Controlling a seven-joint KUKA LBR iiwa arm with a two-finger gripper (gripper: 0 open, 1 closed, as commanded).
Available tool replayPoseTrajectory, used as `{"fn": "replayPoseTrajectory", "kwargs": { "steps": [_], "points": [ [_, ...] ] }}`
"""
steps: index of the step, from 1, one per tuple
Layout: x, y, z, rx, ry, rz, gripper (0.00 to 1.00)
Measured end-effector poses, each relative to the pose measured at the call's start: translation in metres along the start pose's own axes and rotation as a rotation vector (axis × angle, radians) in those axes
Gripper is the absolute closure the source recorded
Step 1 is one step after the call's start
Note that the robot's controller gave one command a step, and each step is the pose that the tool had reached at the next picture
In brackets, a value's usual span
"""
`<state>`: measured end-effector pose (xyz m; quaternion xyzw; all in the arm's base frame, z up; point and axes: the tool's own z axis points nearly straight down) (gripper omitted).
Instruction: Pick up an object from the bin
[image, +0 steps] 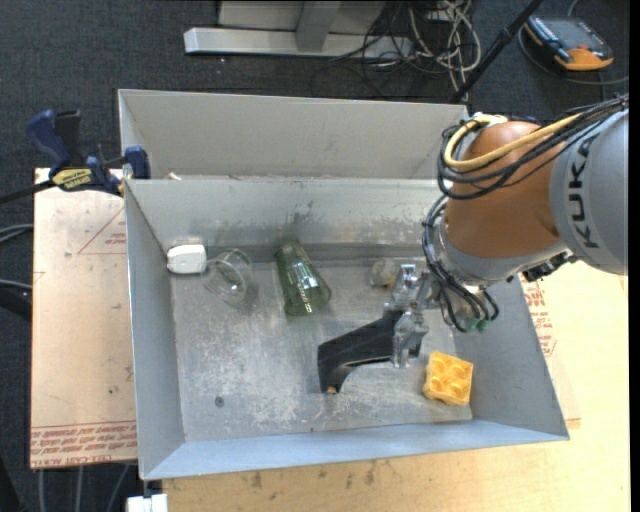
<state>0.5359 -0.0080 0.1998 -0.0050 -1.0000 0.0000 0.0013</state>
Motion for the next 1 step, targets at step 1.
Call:
{"fn": "replayPoseTrajectory", "kwargs": {
  "steps": [1],
  "points": [
    [-0.0003, 0.0002, -0.0306, 0.000, 0.005, -0.078, 1.00]
  ]
}}
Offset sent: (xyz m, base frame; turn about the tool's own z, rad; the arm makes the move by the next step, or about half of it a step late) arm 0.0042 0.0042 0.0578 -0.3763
